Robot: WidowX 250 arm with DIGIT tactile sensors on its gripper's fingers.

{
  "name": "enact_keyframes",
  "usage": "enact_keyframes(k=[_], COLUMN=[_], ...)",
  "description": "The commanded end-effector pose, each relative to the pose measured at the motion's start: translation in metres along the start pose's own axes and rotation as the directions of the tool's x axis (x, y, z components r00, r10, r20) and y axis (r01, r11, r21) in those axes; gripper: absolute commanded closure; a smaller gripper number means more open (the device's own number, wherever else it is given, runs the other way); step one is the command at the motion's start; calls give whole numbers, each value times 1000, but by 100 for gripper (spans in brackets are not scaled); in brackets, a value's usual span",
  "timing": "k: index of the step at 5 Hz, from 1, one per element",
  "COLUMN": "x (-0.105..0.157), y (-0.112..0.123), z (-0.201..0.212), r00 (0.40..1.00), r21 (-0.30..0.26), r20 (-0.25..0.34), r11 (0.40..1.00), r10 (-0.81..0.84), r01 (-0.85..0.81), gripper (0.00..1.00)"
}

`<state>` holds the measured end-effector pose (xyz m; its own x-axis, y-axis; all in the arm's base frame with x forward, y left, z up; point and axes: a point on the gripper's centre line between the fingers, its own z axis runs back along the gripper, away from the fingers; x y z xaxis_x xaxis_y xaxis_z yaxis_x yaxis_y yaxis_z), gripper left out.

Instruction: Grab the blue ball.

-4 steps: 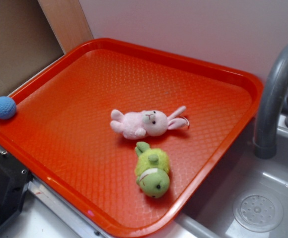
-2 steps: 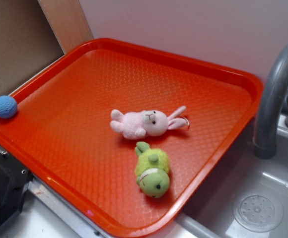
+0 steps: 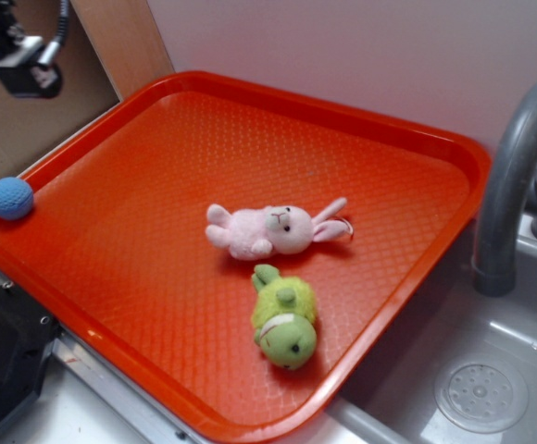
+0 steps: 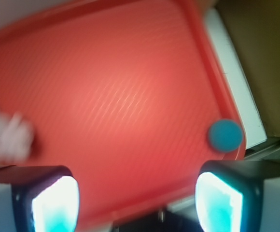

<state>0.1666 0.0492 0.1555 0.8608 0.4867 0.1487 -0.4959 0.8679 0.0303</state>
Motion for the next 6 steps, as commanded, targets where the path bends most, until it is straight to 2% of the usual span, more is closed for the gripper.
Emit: enact_keyframes(k=[1, 2, 3, 6], x=[0, -7, -3, -3], y=[76, 93, 101, 101], z=[-62, -88, -100, -100], r00=[880, 824, 845, 845], r21=[164, 184, 118, 118], r20=[132, 102, -28, -28], r11=[865, 804, 842, 842], r10=[457, 557, 534, 534], r01=[-474, -566, -527, -527], gripper=[0, 0, 0, 0])
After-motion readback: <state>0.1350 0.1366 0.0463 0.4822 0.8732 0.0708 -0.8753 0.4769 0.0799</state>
